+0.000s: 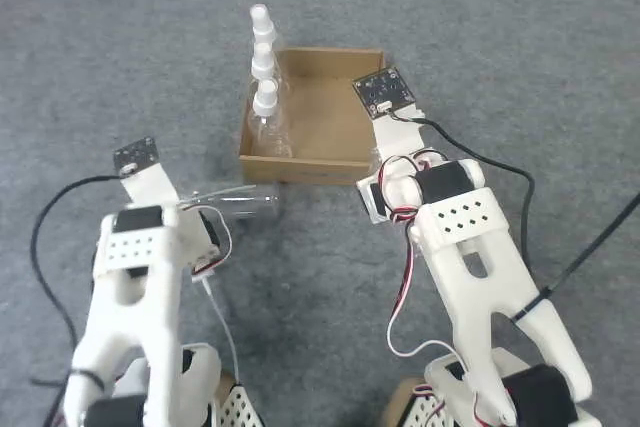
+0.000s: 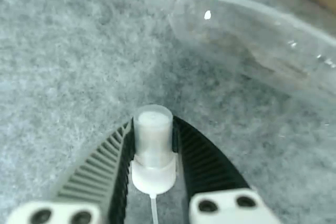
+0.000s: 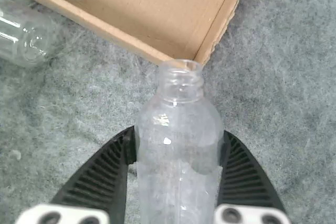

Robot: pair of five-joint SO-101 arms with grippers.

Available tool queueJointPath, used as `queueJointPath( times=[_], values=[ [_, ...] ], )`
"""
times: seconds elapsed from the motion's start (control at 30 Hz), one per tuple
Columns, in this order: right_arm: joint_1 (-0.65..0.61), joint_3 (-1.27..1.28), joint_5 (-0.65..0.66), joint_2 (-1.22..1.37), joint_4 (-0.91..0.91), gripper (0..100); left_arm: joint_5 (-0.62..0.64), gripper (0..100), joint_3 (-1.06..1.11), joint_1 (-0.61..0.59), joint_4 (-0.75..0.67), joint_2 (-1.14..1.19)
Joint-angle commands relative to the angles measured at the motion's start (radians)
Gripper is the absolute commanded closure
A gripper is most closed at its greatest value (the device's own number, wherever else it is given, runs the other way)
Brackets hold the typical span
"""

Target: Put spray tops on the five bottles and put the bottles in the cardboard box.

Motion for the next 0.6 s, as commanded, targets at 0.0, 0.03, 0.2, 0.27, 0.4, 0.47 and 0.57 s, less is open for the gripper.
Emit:
queueJointPath(
  times=[0.0,0.03,0.2,0.27,0.4,0.47,0.57],
  values=[
    [0.013,-0.005,-0.002,-0.045,-0.013,88.0,-0.008,99,0.025,-0.005,-0.031,-0.149],
    [0.013,-0.005,-0.002,-0.047,-0.012,88.0,-0.008,99,0.031,-0.005,-0.032,-0.166],
    [0.013,-0.005,-0.002,-0.056,-0.008,88.0,-0.008,99,0.042,-0.006,-0.031,-0.236],
    [0.013,-0.005,-0.002,-0.056,-0.008,88.0,-0.008,99,0.045,-0.014,-0.026,-0.265],
    [0.013,-0.005,-0.002,-0.056,-0.008,88.0,-0.008,99,0.082,-0.051,-0.032,-0.350],
    [0.013,-0.005,-0.002,-0.056,-0.008,88.0,-0.008,99,0.102,-0.057,-0.031,-0.408],
    [0.013,-0.005,-0.002,-0.056,-0.008,88.0,-0.008,99,0.134,-0.060,-0.031,-0.499]
  ],
)
